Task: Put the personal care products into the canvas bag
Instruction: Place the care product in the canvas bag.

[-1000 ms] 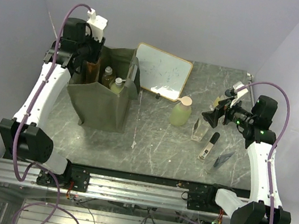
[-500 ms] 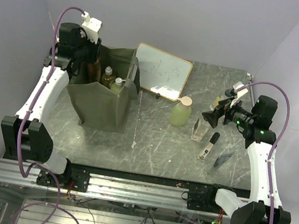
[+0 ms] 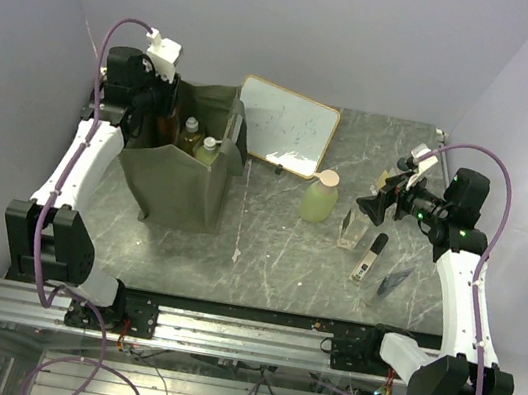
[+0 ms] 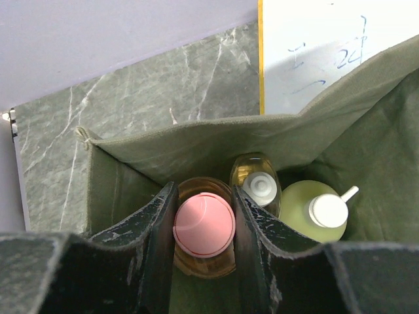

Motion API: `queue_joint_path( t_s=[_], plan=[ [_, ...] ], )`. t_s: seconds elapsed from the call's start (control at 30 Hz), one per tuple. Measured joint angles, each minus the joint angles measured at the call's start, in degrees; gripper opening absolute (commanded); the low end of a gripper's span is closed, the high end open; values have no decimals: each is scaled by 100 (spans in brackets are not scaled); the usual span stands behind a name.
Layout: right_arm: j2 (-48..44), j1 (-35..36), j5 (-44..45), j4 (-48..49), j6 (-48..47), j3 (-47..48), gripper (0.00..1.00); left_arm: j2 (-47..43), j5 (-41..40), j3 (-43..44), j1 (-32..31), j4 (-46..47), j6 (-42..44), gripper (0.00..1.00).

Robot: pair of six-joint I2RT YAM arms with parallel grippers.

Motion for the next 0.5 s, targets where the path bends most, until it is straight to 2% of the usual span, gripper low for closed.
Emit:
queue_joint_path(
  t_s=[0.5],
  plan=[
    [11, 0, 0, 0, -2, -2, 100, 293, 153, -313, 2, 146, 208, 7]
  ],
)
